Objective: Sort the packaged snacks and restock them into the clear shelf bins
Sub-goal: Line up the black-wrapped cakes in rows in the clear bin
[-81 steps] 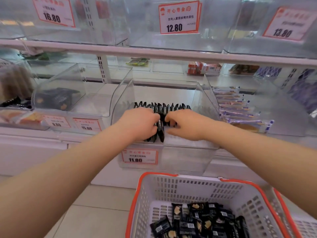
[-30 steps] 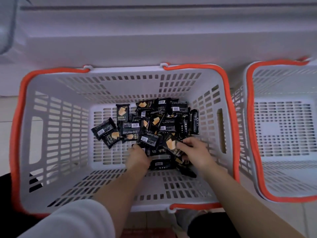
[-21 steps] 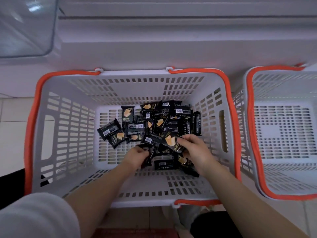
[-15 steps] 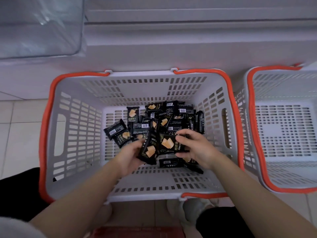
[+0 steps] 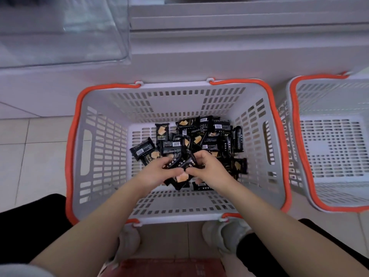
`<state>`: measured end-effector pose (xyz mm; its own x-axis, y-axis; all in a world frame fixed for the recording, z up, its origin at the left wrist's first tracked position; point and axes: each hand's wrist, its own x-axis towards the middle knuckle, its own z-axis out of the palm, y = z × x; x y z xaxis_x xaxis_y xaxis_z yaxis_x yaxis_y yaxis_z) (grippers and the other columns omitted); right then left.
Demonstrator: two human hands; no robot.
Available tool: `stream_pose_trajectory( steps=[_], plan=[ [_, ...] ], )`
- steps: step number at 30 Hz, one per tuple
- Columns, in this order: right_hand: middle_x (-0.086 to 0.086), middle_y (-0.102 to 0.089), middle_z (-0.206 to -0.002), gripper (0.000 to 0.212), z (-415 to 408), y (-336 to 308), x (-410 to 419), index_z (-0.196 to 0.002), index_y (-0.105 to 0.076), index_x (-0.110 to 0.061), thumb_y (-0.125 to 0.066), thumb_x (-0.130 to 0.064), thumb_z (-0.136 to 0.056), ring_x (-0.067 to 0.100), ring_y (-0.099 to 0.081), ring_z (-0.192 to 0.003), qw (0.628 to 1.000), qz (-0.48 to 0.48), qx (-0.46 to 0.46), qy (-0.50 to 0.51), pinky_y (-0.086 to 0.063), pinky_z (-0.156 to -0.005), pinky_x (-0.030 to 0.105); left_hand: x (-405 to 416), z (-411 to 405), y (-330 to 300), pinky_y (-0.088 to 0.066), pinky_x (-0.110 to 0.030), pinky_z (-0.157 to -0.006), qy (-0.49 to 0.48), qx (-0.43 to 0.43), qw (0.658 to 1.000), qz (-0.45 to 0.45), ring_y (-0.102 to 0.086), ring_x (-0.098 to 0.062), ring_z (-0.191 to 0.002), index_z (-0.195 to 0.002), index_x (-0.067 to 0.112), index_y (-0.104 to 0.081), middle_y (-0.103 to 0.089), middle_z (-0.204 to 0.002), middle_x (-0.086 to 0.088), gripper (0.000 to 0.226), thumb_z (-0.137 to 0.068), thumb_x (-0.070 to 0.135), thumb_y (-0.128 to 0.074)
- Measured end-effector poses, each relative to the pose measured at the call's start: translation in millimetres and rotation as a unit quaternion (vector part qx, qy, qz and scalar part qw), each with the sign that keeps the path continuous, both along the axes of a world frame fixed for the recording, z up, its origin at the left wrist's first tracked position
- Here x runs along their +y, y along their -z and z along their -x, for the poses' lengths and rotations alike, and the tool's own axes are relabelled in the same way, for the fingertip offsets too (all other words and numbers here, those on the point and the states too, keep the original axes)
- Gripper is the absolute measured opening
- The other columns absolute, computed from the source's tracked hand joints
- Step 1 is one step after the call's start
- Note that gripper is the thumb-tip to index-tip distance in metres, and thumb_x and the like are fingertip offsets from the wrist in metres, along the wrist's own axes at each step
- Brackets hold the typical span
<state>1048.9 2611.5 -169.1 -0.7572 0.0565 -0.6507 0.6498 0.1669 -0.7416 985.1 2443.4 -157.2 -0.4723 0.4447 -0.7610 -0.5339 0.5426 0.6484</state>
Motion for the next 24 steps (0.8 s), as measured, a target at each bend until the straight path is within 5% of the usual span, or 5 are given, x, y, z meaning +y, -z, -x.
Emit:
stream_pose_trajectory(
  steps=[5,10,15,20,24],
  plan=[
    [0.003,-0.058,-0.112,0.039,-11.4,28.0,31.3,-0.121,-0.050,-0.013,-0.057,-0.037,-0.090,0.015,-0.056,-0.093,0.965,-0.212,-0.063,-0.141,-0.046,-0.079,0.028,-5.2,-14.0,18.6,-0.039,-0.003,-0.047,0.059,0.040,0.995,0.067,-0.055,0.006,-0.055,-0.078,0.034,-0.055,-0.058,-0.073,0.015,0.015,-0.082,0.031,-0.069],
    [0.009,-0.058,-0.120,0.046,-32.4,44.6,60.0,-0.120,-0.053,-0.010,-0.061,-0.041,-0.086,0.024,-0.056,-0.105,0.886,-0.271,-0.204,-0.316,-0.047,-0.087,0.033,-12.2,-21.9,35.5,-0.041,-0.017,-0.068,0.072,0.020,0.993,0.097,-0.056,-0.008,-0.078,-0.088,0.024,-0.059,-0.064,-0.092,0.001,0.012,-0.083,0.033,-0.067],
    [0.004,-0.055,-0.076,0.018,-24.0,37.7,52.9,-0.074,-0.054,-0.009,-0.060,-0.021,-0.086,0.016,-0.051,-0.065,0.856,-0.268,-0.234,-0.376,-0.040,-0.054,0.025,-11.1,-18.8,40.5,-0.047,-0.025,-0.072,0.064,0.028,0.991,0.114,-0.065,-0.018,-0.087,-0.091,0.021,-0.061,-0.069,-0.095,-0.002,0.016,-0.083,0.033,-0.066],
    [0.006,-0.058,-0.095,0.014,-17.9,8.7,62.5,-0.101,-0.061,-0.007,-0.052,-0.013,-0.092,0.021,-0.053,-0.091,0.973,-0.091,-0.201,-0.068,-0.044,-0.068,0.025,-7.1,-7.8,31.9,-0.056,-0.022,-0.063,-0.018,0.039,0.997,0.057,-0.068,-0.012,-0.075,-0.088,0.026,-0.060,-0.069,-0.089,0.002,0.006,-0.085,0.026,-0.065],
    [0.020,-0.061,-0.107,0.022,-13.5,-30.3,58.3,-0.107,-0.054,-0.006,-0.040,0.004,-0.092,0.030,-0.066,-0.085,0.920,0.256,-0.173,0.240,-0.056,-0.059,0.031,-6.3,0.2,22.9,-0.051,-0.039,-0.088,-0.050,0.093,0.993,0.046,-0.065,-0.016,-0.092,-0.108,0.018,-0.059,-0.067,-0.100,0.005,0.027,-0.084,0.028,-0.066]
  ],
)
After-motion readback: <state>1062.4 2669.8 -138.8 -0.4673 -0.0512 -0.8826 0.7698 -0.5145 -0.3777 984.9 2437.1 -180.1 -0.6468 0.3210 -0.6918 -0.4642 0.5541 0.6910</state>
